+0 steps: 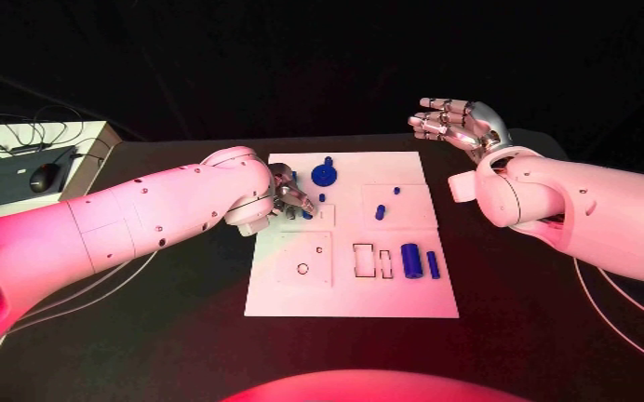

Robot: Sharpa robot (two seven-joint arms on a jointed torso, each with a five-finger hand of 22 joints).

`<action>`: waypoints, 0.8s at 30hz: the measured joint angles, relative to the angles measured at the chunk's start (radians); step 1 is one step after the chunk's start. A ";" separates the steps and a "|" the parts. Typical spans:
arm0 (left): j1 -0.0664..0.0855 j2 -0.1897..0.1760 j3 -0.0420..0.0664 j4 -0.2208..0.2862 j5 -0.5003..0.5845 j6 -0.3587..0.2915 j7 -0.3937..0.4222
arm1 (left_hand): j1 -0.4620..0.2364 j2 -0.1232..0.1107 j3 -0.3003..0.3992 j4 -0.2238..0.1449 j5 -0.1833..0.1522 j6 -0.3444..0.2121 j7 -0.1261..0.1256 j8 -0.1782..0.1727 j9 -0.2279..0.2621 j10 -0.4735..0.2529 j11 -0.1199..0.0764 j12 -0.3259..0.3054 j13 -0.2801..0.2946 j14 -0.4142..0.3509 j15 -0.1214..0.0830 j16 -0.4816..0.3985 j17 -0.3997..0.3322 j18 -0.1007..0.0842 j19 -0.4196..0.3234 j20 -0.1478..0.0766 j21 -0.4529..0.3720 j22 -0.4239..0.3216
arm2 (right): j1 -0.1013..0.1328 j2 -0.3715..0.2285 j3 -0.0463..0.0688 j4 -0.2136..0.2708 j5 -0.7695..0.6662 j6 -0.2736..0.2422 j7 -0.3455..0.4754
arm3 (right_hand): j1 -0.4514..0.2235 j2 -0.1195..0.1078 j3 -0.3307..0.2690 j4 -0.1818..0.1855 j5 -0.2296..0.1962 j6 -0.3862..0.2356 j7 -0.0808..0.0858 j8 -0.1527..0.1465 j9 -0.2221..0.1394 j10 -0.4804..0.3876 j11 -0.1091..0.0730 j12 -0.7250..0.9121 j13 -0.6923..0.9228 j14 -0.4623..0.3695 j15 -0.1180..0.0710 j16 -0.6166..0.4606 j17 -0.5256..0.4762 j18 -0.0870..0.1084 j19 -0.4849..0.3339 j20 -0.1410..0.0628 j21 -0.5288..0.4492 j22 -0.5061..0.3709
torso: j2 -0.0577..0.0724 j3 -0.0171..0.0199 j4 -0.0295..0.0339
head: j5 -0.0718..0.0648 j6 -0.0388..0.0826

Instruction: Assemble the parts on the task board

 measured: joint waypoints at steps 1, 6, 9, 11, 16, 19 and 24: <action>0.000 0.000 0.000 0.000 0.000 0.000 0.000 | 0.000 0.000 0.000 0.000 0.000 0.000 0.000 0.002 0.000 0.000 0.000 0.000 0.000 0.000 0.000 0.000 0.000 0.000 0.000 0.000 0.000 0.000 | 0.000 0.000 0.000 0.000 0.000 0.000 0.000 | 0.000 0.000 0.000 0.000 0.000 0.000 0.000 0.000 0.000 0.000 0.000 0.000 0.000 0.000 0.000 0.000 -0.001 0.000 0.000 0.000 0.000 0.000 | 0.000 0.0000 0.0000 | 0.000 0.000; 0.000 0.001 0.000 0.000 0.000 -0.001 0.001 | -0.007 0.007 -0.007 -0.007 0.000 0.000 0.000 0.006 0.001 0.004 0.004 -0.004 0.000 0.001 0.001 0.004 0.000 0.000 0.003 -0.003 0.000 0.005 | 0.000 0.002 0.000 -0.003 0.000 0.002 0.000 | 0.000 0.000 0.000 0.000 0.000 -0.003 0.003 0.000 0.000 0.000 0.000 0.000 0.000 -0.003 0.004 0.000 -0.001 0.000 -0.007 0.000 0.000 0.000 | 0.000 0.0003 0.0000 | -0.001 0.000; 0.000 0.001 0.000 -0.001 0.000 -0.001 0.001 | -0.007 0.007 -0.017 -0.017 -0.001 0.000 0.000 0.006 0.009 0.004 0.004 -0.004 0.000 0.000 0.000 0.004 0.000 0.000 0.003 -0.003 0.000 0.006 | -0.002 0.003 -0.001 -0.005 0.000 0.003 0.000 | 0.000 0.000 0.000 0.000 0.000 -0.003 0.003 0.000 -0.001 -0.002 -0.002 0.000 0.000 -0.008 -0.001 0.000 -0.001 0.000 -0.014 0.000 0.000 0.000 | 0.001 0.0010 0.0003 | 0.000 -0.001; 0.000 0.001 0.000 -0.001 0.000 -0.001 0.001 | -0.007 0.007 -0.025 -0.025 -0.004 0.001 -0.001 0.006 0.015 0.004 0.003 -0.004 0.000 0.000 0.000 0.004 -0.002 0.000 0.003 -0.003 0.000 0.008 | -0.003 0.004 -0.001 -0.005 0.000 0.003 0.000 | 0.000 0.000 0.000 0.000 0.000 -0.003 0.003 0.000 -0.001 -0.004 -0.003 0.000 0.000 -0.012 0.002 0.000 -0.001 0.000 -0.016 0.001 0.000 -0.001 | 0.001 0.0013 0.0004 | 0.000 -0.001; 0.000 0.001 0.000 -0.002 0.002 -0.001 0.001 | -0.011 0.011 -0.059 -0.028 -0.004 0.009 -0.009 0.008 0.021 0.004 0.003 -0.004 0.002 0.000 -0.001 0.004 -0.003 0.000 0.003 -0.003 0.000 0.010 | -0.005 0.005 -0.001 -0.006 0.000 0.003 0.000 | 0.000 0.000 0.000 0.000 0.000 -0.006 -0.001 0.000 -0.001 -0.007 0.000 0.000 0.000 -0.038 0.005 0.000 -0.002 0.000 -0.053 0.004 -0.006 -0.003 | 0.001 0.0016 0.0001 | 0.000 -0.002; 0.000 0.003 0.000 -0.003 0.003 -0.001 0.002 | -0.006 0.006 -0.096 -0.006 -0.010 0.081 -0.070 0.017 0.024 0.044 -0.035 -0.005 0.002 -0.010 -0.009 0.004 -0.003 0.000 0.003 -0.004 0.000 0.012 | -0.005 0.005 -0.001 -0.006 -0.001 0.003 0.000 | 0.000 0.000 0.000 0.000 0.000 -0.006 -0.001 0.000 -0.001 -0.007 0.000 0.000 0.000 -0.041 0.006 0.000 -0.002 0.000 -0.054 0.003 -0.006 -0.003 | 0.001 0.0011 -0.0001 | 0.000 -0.002; 0.000 0.006 0.000 -0.008 0.007 0.001 0.002 | 0.010 0.006 -0.112 0.010 -0.013 0.081 -0.077 0.013 0.011 0.053 -0.041 -0.005 0.002 -0.008 -0.007 0.004 -0.003 0.000 0.003 -0.004 0.000 0.015 | -0.005 0.005 -0.001 -0.006 -0.001 0.003 0.000 | 0.000 0.000 0.000 0.000 0.000 -0.010 0.003 0.000 -0.001 -0.014 0.000 0.000 0.000 -0.052 0.006 0.000 -0.003 0.000 -0.063 0.005 -0.006 -0.003 | 0.000 0.0004 -0.0006 | -0.001 -0.004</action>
